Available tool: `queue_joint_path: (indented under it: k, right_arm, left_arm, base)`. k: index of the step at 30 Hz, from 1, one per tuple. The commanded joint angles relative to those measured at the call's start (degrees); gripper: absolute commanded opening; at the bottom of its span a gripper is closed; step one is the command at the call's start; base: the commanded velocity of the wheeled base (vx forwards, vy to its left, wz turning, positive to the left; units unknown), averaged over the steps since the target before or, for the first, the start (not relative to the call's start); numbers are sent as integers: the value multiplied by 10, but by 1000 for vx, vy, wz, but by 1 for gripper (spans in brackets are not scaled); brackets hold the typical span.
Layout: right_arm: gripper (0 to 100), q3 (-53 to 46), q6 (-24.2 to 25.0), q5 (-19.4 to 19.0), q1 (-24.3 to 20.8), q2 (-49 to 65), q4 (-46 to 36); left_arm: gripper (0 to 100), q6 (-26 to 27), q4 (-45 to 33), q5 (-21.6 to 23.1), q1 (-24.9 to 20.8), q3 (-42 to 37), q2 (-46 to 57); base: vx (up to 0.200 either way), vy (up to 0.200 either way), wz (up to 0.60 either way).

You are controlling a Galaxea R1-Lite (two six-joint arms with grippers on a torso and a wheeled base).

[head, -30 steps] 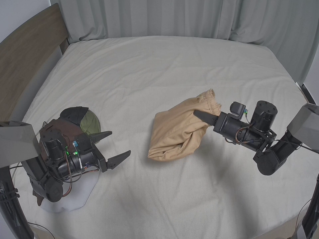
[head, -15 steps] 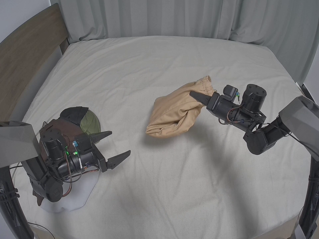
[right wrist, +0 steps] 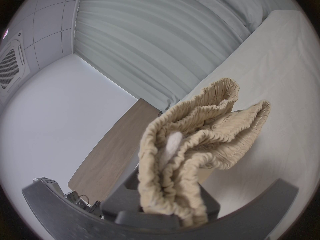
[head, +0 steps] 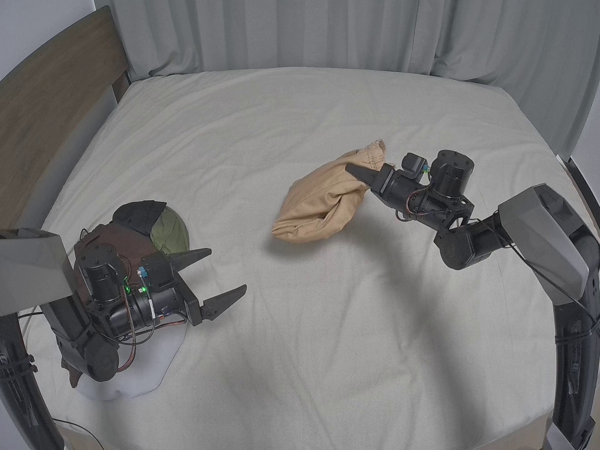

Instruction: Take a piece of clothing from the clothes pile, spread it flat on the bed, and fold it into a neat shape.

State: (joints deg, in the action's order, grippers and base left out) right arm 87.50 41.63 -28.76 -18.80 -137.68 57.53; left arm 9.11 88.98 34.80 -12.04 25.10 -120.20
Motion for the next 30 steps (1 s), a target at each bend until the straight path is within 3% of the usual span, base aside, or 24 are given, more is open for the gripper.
queue_joint_path:
  k: [1,17,30]
  right_arm:
    - [0,76,0,9,7,-45,-33]
    - [0,94,-1,24,23,-107,-37]
    - [0,-26,-15,25,35,-91,-6]
  left_arm:
    - [100,-1,1,0,1,-1,-3]
    - [100,-1,1,0,1,-2,-5]
    - [100,-1,1,0,-1,-4,-4]
  base:
    - [0,0,0]
    - [0,0,0]
    - [0,0,0]
